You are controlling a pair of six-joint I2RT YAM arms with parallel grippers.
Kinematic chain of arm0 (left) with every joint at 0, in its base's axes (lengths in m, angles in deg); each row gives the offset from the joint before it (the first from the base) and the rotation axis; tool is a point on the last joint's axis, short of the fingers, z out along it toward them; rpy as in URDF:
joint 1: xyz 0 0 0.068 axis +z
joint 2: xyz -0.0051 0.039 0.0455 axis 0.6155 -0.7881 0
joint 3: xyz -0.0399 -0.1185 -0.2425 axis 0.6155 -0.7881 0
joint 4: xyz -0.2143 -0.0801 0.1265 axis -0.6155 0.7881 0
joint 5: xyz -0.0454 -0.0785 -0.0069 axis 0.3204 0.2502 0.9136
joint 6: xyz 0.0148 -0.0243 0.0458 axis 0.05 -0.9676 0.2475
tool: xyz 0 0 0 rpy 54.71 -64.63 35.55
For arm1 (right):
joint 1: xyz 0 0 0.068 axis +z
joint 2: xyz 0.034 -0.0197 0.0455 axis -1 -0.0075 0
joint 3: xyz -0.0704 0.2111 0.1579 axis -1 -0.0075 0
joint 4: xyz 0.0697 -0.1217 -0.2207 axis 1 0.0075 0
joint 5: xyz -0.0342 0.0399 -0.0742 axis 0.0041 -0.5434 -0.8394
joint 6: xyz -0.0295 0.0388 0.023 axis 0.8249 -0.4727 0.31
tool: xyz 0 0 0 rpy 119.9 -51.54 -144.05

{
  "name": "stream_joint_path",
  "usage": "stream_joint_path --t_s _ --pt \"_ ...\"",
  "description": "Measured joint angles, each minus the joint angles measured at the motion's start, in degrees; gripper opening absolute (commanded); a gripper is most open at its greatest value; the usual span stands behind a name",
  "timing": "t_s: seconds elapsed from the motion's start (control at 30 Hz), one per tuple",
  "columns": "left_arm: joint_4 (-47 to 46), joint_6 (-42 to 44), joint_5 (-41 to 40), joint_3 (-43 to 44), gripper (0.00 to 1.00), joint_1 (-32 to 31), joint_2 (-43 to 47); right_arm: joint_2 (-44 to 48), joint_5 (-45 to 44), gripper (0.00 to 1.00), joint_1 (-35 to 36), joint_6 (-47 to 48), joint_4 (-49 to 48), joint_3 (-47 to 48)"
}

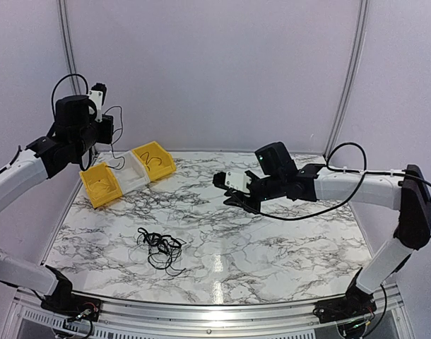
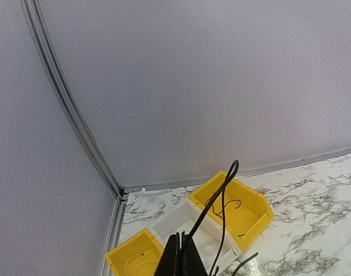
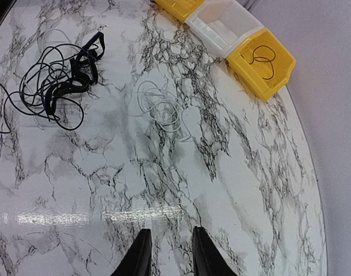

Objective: Untangle the cables

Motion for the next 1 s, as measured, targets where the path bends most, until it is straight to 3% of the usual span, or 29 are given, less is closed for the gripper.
stream_joint_path --t_s 0.63,1.0 --pt "-6.43 -5.7 9.53 0.0 0.0 14.12 -12.81 -1.46 0.11 0.26 -0.15 0.13 0.09 0.0" --pt "-7.87 -10.16 13.6 1.05 0.0 15.37 -21.11 -2.56 0.11 0.26 -0.15 0.31 0.42 0.0"
